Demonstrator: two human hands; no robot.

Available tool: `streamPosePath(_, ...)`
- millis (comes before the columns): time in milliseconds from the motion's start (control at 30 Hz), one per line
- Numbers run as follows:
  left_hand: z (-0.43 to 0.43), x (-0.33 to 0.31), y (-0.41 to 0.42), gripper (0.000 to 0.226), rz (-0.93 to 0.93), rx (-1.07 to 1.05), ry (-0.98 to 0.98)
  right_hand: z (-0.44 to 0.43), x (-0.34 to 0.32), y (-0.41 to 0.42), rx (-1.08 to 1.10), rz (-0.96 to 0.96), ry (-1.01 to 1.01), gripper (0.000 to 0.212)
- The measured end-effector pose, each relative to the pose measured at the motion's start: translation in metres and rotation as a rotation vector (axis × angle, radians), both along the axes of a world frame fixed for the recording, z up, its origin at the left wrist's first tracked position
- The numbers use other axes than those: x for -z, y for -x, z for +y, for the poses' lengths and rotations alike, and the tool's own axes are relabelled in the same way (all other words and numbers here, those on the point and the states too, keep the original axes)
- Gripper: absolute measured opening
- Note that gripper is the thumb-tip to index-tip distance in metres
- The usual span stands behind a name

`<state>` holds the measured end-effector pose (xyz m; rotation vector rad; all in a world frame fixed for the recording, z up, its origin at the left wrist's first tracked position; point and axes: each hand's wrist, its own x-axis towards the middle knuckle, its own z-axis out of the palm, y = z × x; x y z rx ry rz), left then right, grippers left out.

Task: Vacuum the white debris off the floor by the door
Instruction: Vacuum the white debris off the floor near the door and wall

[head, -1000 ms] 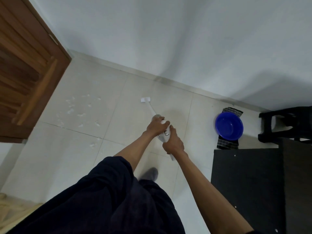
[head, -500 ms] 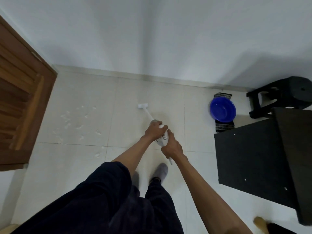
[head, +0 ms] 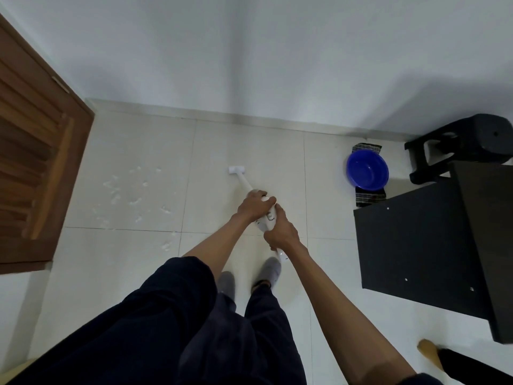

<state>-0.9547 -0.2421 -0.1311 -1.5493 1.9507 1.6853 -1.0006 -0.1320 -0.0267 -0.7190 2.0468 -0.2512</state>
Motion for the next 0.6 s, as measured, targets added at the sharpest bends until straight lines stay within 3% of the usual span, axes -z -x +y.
streamPosePath(133, 0.006, 0.009, -0.014, 0.087, 0.000, -0.032, -0.033, 0.008, 0.003, -0.013, 0.025, -0.033, 0.006, 0.084)
streamPosePath(333, 0.032, -0.010, -0.046, 0.057, -0.006, -0.031, 0.000, 0.030, 0.005, -0.041, -0.021, -0.011, 0.001, 0.087)
streamPosePath(600, 0.070, -0.015, -0.087, 0.054, -0.010, -0.079, 0.017, 0.061, 0.005, -0.074, -0.100, -0.011, 0.010, 0.081)
